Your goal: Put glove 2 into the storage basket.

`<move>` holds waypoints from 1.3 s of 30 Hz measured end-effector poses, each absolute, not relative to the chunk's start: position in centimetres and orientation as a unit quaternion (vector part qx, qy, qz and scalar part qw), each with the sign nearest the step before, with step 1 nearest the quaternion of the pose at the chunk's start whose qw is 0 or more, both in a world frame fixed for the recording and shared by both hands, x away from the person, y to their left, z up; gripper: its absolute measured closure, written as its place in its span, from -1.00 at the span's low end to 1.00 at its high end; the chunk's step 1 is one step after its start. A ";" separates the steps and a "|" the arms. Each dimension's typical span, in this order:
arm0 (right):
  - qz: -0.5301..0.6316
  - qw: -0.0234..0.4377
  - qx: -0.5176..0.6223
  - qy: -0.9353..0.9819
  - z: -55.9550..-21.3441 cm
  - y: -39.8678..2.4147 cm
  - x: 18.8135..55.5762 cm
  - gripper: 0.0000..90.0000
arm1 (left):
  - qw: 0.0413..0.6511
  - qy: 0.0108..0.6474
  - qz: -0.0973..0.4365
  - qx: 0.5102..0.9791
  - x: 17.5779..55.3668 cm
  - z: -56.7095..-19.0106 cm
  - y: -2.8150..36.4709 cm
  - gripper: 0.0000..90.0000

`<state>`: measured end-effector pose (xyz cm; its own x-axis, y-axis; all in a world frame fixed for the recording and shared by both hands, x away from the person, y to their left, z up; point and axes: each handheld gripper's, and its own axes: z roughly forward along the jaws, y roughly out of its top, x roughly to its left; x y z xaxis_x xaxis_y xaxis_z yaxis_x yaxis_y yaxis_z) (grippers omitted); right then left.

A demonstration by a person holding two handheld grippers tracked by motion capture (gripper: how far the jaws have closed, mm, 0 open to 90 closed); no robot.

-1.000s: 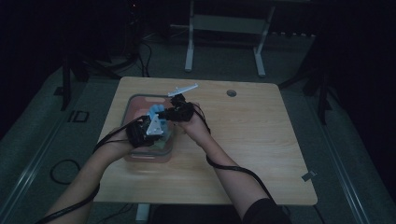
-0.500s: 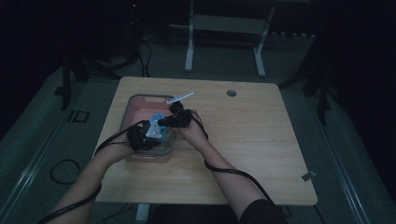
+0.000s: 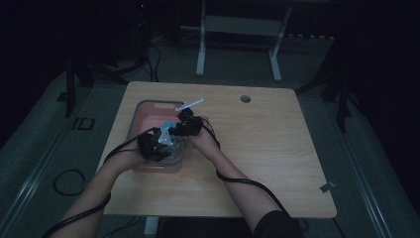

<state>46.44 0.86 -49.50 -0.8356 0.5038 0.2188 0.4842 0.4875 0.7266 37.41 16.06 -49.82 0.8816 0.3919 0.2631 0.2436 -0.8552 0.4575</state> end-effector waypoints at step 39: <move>0.442 0.024 0.247 0.862 -46.3 -9.6 43.8 -0.58 | 0.341 0.248 0.174 0.890 35.0 -45.3 10.8 -0.86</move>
<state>43.83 -9.59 -46.28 -0.8767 0.4470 0.1777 0.4051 0.4872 0.7736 35.01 10.79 -45.34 0.8165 0.5600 0.1404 0.3232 -0.6449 0.6925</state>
